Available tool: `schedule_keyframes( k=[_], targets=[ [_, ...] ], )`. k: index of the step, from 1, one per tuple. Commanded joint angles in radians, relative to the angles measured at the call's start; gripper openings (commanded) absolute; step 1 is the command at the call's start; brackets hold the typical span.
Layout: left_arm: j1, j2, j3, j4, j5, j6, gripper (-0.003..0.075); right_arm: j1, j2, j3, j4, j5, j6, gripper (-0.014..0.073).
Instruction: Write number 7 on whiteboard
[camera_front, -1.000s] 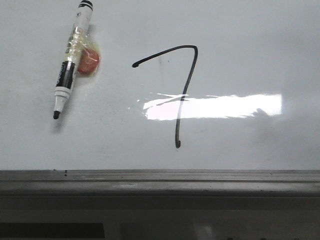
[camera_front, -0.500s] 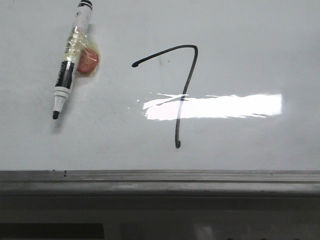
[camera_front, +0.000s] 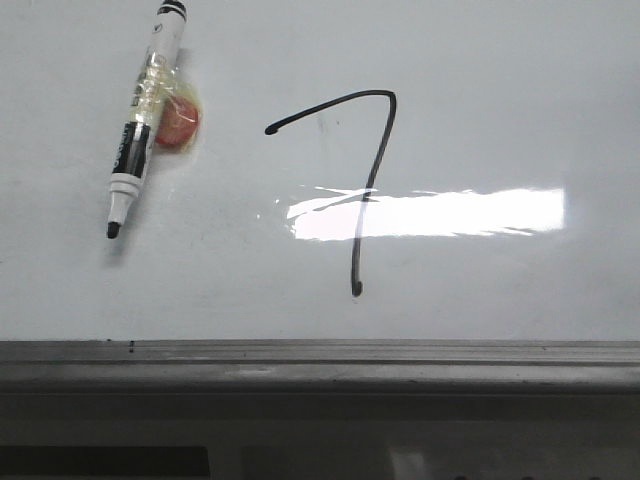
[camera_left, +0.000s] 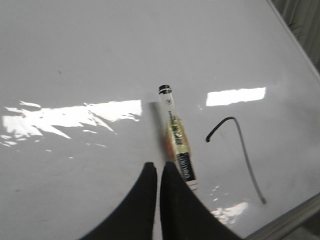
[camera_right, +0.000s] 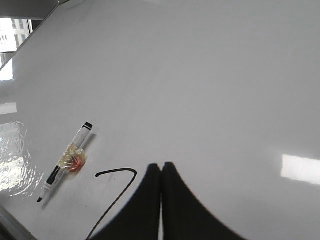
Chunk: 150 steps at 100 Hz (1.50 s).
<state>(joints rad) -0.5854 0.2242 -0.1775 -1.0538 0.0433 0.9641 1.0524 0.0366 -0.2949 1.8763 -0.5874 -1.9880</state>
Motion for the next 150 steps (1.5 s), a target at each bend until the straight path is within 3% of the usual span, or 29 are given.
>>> schedule_keyframes(
  k=[1,7,19,29,41,56,67,150],
  targets=[
    [0.054,0.008,-0.008,0.208,-0.027,-0.105,-0.002,0.0,0.015,-0.023,-0.015,0.045,-0.002,-0.0067],
    [0.111,0.007,0.021,0.438,-0.032,-0.306,-0.002,0.0,0.015,-0.023,-0.015,0.045,-0.002,-0.0067],
    [0.229,0.007,0.118,0.882,-0.087,-0.835,-0.002,0.0,0.015,-0.023,-0.015,0.045,-0.002,-0.0067],
    [0.288,-0.011,0.204,1.097,-0.22,-1.047,-0.002,0.0,0.015,-0.023,-0.015,0.045,-0.002,-0.0067],
    [0.335,-0.076,0.202,1.116,-0.094,-1.05,-0.002,0.0,0.015,-0.023,-0.015,0.042,-0.002,-0.0067],
    [0.401,-0.159,0.202,1.044,0.183,-1.05,-0.002,0.0,0.015,-0.023,-0.015,0.042,-0.002,-0.0067],
    [0.425,-0.226,0.202,0.938,0.236,-1.051,-0.002,0.0,0.015,-0.023,-0.015,0.042,-0.002,-0.0067],
    [0.425,-0.257,0.202,0.933,0.237,-1.051,-0.002,0.0,0.015,-0.018,-0.015,0.04,-0.002,-0.0067]
  ],
)
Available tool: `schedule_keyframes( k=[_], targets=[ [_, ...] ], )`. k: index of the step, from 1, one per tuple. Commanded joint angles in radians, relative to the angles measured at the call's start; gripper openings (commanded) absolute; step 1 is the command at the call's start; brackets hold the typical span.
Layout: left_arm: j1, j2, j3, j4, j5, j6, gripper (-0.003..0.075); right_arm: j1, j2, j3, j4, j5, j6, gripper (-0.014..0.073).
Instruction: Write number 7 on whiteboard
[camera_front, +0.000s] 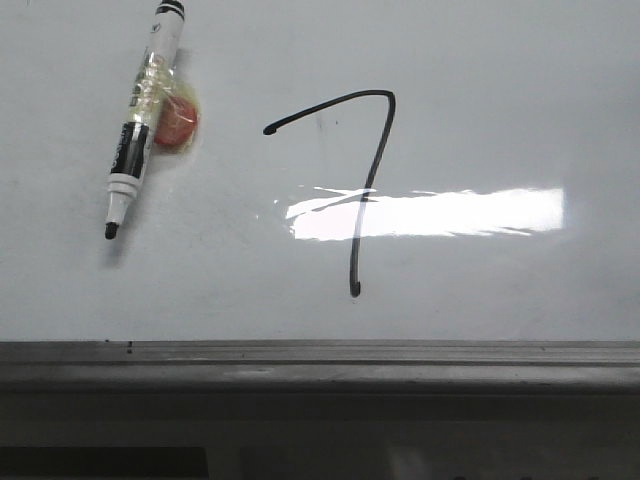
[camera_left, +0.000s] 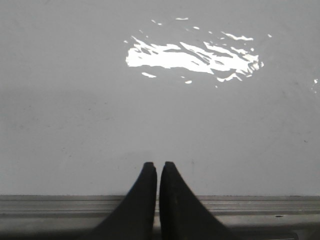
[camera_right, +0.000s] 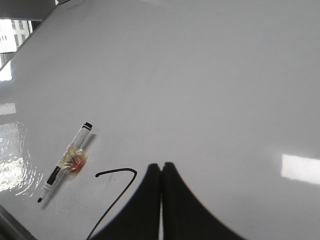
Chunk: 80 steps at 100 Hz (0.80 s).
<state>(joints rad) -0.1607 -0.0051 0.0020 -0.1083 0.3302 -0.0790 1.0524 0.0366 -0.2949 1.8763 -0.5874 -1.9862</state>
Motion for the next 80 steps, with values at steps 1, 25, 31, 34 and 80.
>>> schedule_keyframes(
  k=[1,25,31,34,80],
  targets=[
    [0.0,-0.027,0.022,-0.012,-0.05,-0.008,-0.002,0.0,0.015,-0.018,-0.015,0.04,-0.004,-0.0067],
    [0.0,-0.027,0.022,-0.012,-0.05,-0.008,-0.002,-0.046,0.015,-0.001,-0.02,-0.09,-0.011,-0.0067],
    [0.0,-0.027,0.022,-0.012,-0.05,-0.008,-0.002,-0.079,0.017,0.023,-0.083,-0.072,-0.011,-0.0067],
    [0.0,-0.027,0.022,-0.012,-0.05,-0.008,-0.002,-0.093,0.017,0.039,-0.14,-0.069,0.002,-0.0067],
    [0.0,-0.027,0.022,-0.012,-0.05,-0.008,-0.002,-0.577,0.098,0.324,-1.288,0.105,1.112,-0.0067]
  ],
)
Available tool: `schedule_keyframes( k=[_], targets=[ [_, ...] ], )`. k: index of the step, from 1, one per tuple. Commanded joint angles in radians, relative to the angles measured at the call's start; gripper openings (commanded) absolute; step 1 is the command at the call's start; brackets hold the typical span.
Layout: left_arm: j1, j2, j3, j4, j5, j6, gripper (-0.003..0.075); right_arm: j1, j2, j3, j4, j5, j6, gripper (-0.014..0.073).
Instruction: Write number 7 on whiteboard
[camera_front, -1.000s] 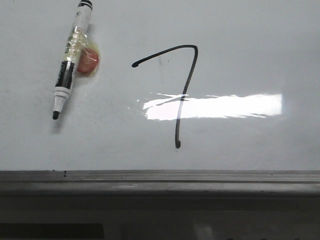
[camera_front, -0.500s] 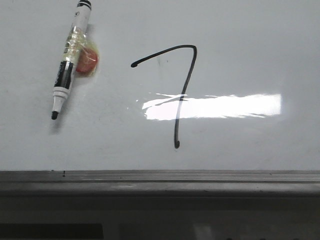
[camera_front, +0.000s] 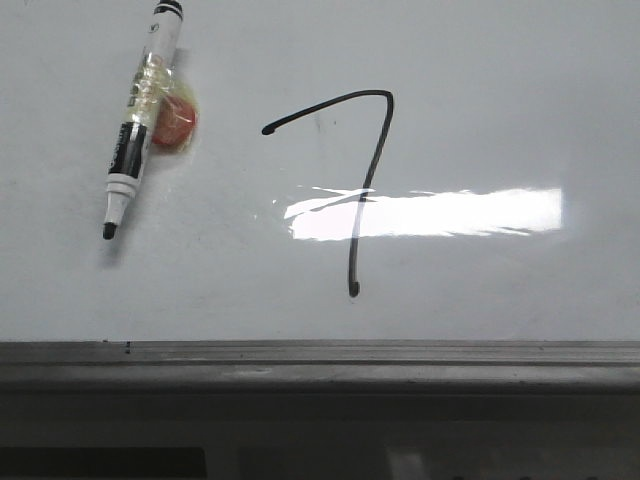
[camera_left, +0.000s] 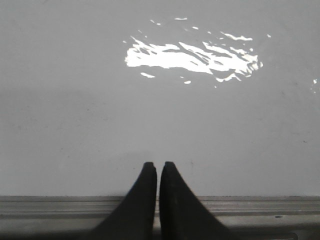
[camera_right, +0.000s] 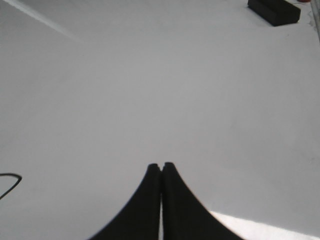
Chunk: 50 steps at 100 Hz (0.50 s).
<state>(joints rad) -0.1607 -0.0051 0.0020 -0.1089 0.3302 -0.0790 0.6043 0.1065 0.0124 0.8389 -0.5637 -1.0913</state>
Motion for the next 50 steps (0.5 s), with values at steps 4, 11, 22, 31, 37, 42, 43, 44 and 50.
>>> schedule_keyframes(
  k=[4,11,22,31,37,42,43,44,50],
  targets=[
    [0.0,-0.027,0.022,-0.012,-0.05,-0.008,-0.002,-0.2,0.028,0.014,-0.322,0.178,0.283,-0.0067],
    [0.0,-0.027,0.022,-0.012,-0.05,-0.008,-0.002,-0.345,0.028,0.014,-0.554,0.315,0.458,-0.0067],
    [0.0,-0.027,0.022,-0.012,-0.05,-0.008,-0.002,-0.526,0.02,0.014,-0.805,0.487,0.835,-0.0067],
    [0.0,-0.027,0.022,-0.012,-0.05,-0.008,-0.002,-0.593,0.002,0.014,-0.818,0.564,0.916,-0.0067],
    [0.0,-0.027,0.022,-0.012,-0.05,-0.008,-0.002,-0.607,-0.008,0.014,-0.818,0.592,0.916,-0.0067],
    [0.0,-0.027,0.022,-0.012,-0.05,-0.008,-0.002,-0.607,-0.017,0.014,-0.818,0.621,0.916,-0.0067],
    [0.0,-0.027,0.022,-0.012,-0.05,-0.008,-0.002,-0.607,-0.02,0.014,-0.818,0.626,0.916,-0.0067],
    [0.0,-0.027,0.022,-0.012,-0.05,-0.008,-0.002,-0.607,-0.022,0.014,-0.818,0.638,0.916,-0.0067],
    [0.0,-0.027,0.022,-0.012,-0.05,-0.008,-0.002,-0.607,-0.034,0.014,-0.827,0.698,0.916,-0.0067]
  ],
)
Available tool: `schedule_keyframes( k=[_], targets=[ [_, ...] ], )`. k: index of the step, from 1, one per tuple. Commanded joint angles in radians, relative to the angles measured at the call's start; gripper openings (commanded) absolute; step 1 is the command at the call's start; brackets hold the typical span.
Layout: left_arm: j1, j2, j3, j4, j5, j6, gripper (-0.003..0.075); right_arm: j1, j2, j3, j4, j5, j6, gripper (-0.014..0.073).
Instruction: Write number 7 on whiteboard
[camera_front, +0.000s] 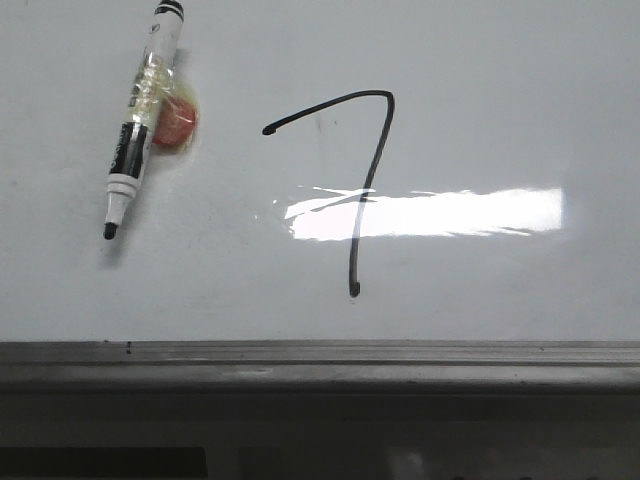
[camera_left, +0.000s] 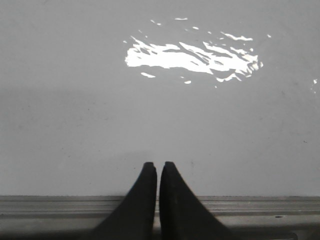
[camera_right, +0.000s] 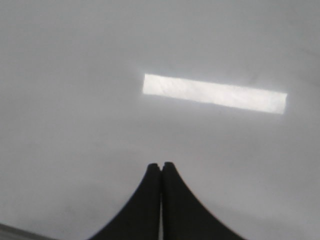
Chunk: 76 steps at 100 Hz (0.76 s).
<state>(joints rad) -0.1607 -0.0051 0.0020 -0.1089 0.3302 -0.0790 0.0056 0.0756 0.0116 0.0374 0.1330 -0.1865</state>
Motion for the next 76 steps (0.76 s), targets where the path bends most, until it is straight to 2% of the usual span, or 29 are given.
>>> schedule_keyframes(
  k=[1,16,76],
  targets=[
    [0.0,-0.027,0.022,-0.012,-0.05,-0.008,-0.002,-0.008,-0.004,0.015,-0.03,0.018,0.011,-0.0067],
    [0.0,-0.027,0.022,-0.012,-0.05,-0.008,-0.002,-0.008,-0.091,0.015,-0.101,0.169,0.011,-0.0067],
    [0.0,-0.027,0.022,-0.012,-0.05,-0.008,-0.002,-0.004,-0.103,0.015,-0.113,0.164,0.011,-0.0067]
  ],
)
